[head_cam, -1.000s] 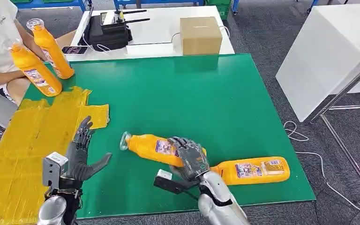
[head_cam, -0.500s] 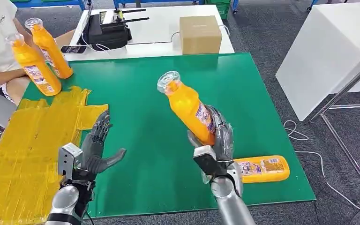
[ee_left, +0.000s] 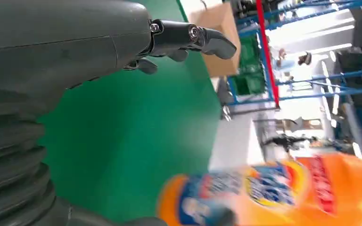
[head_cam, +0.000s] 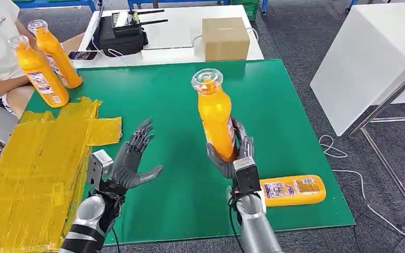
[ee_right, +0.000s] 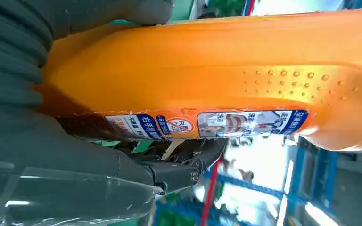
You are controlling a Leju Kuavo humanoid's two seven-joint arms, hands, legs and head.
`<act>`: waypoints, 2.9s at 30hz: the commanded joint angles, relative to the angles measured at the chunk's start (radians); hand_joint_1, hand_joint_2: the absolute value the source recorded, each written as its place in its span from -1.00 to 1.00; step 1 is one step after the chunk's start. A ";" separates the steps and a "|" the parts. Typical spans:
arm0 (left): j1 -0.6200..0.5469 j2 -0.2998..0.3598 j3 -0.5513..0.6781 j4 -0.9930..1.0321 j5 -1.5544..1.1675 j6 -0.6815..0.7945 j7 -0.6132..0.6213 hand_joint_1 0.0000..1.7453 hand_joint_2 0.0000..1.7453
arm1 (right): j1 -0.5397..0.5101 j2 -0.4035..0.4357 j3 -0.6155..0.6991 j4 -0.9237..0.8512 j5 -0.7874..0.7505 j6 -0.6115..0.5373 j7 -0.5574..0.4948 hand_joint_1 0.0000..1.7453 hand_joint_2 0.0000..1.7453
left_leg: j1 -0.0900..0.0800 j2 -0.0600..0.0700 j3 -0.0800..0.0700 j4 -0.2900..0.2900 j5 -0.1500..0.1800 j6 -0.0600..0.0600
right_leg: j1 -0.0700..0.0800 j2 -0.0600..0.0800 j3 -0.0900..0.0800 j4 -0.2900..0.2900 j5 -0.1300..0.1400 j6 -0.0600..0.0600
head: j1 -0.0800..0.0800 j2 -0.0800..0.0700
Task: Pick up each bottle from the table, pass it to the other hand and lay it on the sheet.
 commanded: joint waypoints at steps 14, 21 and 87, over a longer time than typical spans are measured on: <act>-0.135 -0.006 -0.046 0.182 0.106 -0.011 0.015 -1.00 1.00 | -0.177 -0.006 0.651 0.473 -0.177 -0.138 0.027 1.00 1.00 | 0.001 0.002 0.004 -0.001 -0.001 0.000 | 0.001 0.001 0.004 -0.001 -0.001 0.000 | 0.000 0.000; -0.148 -0.007 -0.041 0.209 0.118 -0.006 0.013 -1.00 1.00 | -0.190 -0.006 0.848 0.500 -0.196 -0.201 0.061 1.00 1.00 | 0.001 0.000 0.002 -0.001 -0.001 0.000 | 0.001 -0.001 0.002 -0.001 -0.001 0.000 | 0.000 0.000; -0.076 -0.174 0.554 -0.211 -1.396 1.003 -0.114 1.00 1.00 | 0.073 -0.126 0.213 -0.344 -0.011 0.073 0.205 -1.00 1.00 | 0.001 -0.005 0.001 0.001 -0.001 0.001 | 0.001 -0.009 0.003 -0.001 -0.002 0.000 | 0.000 0.000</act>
